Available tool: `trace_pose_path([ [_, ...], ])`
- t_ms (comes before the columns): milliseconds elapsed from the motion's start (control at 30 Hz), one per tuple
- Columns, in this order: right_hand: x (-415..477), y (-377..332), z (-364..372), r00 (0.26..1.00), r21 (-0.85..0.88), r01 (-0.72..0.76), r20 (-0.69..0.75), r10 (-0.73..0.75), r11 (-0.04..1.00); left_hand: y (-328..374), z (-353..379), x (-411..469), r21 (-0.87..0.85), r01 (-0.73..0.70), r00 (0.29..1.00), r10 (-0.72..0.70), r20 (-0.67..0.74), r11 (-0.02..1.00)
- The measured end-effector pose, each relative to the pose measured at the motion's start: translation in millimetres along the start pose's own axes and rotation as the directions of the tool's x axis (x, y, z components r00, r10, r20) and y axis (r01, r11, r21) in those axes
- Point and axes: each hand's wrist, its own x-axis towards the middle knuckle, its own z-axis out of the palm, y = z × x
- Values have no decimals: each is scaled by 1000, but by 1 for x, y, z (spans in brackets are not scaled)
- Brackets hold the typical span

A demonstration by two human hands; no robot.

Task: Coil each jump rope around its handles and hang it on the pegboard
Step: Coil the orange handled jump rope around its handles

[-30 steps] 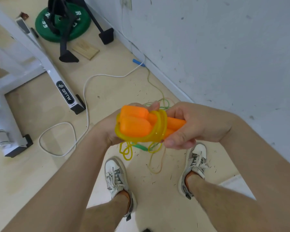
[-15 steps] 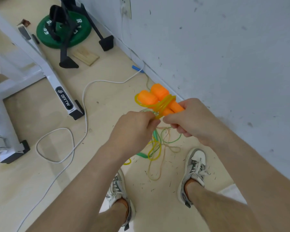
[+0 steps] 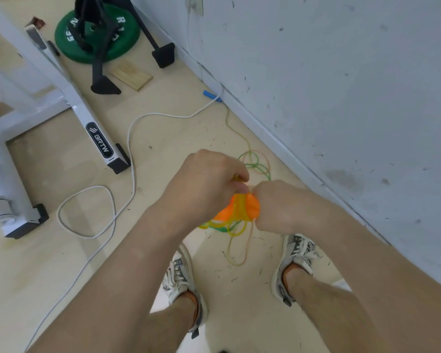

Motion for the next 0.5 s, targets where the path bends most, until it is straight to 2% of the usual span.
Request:
trace_pose_path([
  [100, -5, -4, -4, 984, -47, 146, 112, -140, 988, -13, -5, -3, -194, 122, 988, -100, 121, 973],
  [200, -13, -2, -16, 936, 150, 211, 255, -244, 966, -22, -6, -3, -408, 201, 958, -92, 271, 890],
  [300, -26, -5, -25, 867, 351, 231, 348, -356, 907, -27, -6, -3, -515, 259, 904, -18, 426, 817],
  [400, -32, -5, -32, 815, 558, 221, 345, -465, 800, -27, -10, -7, -595, 245, 857, 116, 502, 765],
  [500, -33, 2, -35, 787, 726, 216, 266, -557, 653, -28, -11, -7, -673, 228, 881, 146, 450, 704],
])
